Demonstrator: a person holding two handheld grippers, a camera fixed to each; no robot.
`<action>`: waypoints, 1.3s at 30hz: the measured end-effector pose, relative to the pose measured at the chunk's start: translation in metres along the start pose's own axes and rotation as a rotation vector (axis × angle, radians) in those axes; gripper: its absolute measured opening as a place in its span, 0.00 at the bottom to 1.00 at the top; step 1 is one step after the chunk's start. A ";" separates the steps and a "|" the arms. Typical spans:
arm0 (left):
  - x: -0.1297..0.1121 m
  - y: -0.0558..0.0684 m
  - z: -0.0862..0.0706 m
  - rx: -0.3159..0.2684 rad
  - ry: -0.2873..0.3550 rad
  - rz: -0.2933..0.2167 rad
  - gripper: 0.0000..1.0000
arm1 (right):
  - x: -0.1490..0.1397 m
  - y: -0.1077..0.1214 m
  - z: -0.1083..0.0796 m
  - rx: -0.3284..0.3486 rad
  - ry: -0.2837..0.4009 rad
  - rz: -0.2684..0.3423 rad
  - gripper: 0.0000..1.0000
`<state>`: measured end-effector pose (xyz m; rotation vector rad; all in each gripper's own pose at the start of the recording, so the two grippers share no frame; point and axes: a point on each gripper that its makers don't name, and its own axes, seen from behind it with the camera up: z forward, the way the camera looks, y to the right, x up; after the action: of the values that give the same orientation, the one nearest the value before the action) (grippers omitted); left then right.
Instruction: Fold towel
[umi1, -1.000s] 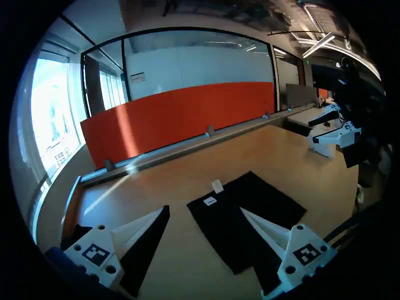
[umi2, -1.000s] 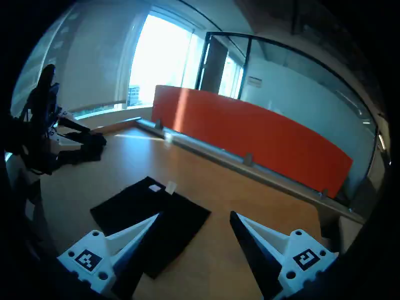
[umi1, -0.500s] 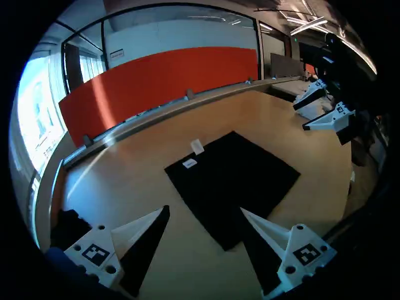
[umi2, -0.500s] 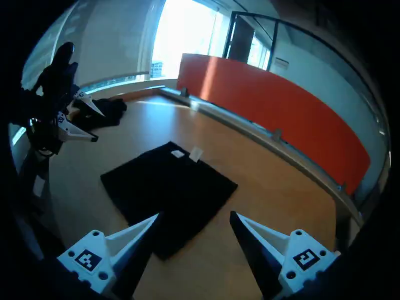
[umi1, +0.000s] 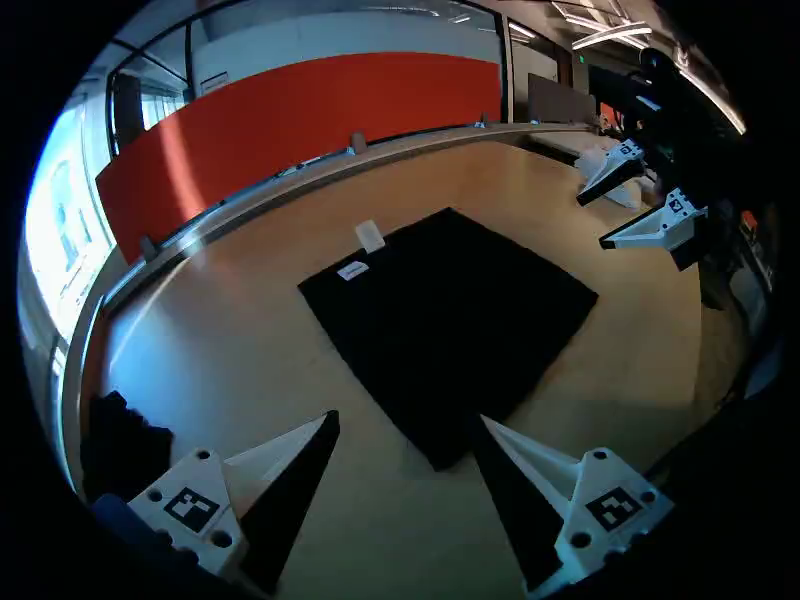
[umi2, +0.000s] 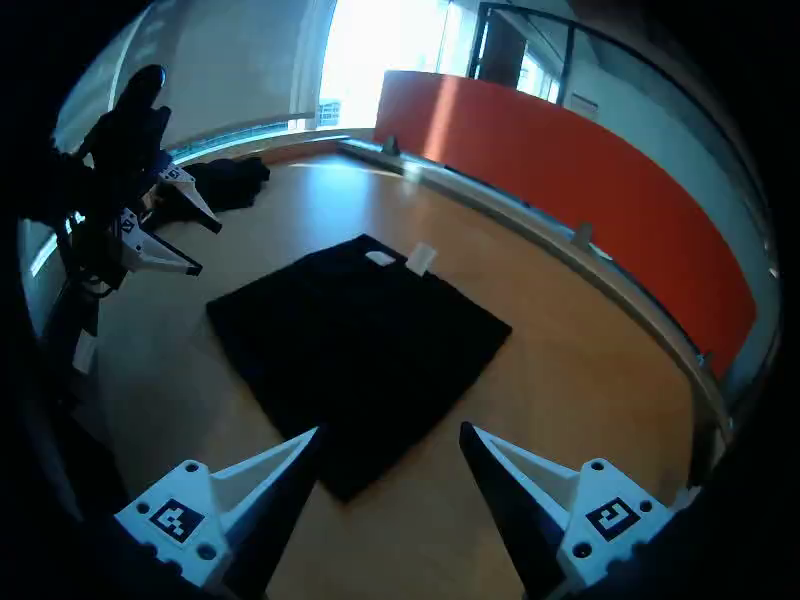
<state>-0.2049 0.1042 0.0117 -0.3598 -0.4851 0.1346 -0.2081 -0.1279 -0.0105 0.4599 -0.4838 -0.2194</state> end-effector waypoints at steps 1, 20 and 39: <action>-0.003 0.002 0.002 -0.005 -0.005 0.002 0.93 | -0.003 -0.001 0.002 0.001 -0.005 0.001 1.00; -0.047 0.029 0.035 -0.094 -0.105 -0.003 0.93 | -0.054 -0.028 0.026 0.054 -0.086 0.022 1.00; -0.058 0.037 0.041 -0.107 -0.140 -0.076 0.90 | -0.080 -0.040 0.035 0.102 -0.137 0.068 0.64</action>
<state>-0.2774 0.1386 0.0072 -0.4385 -0.6452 0.0607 -0.2988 -0.1515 -0.0335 0.5288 -0.6456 -0.1617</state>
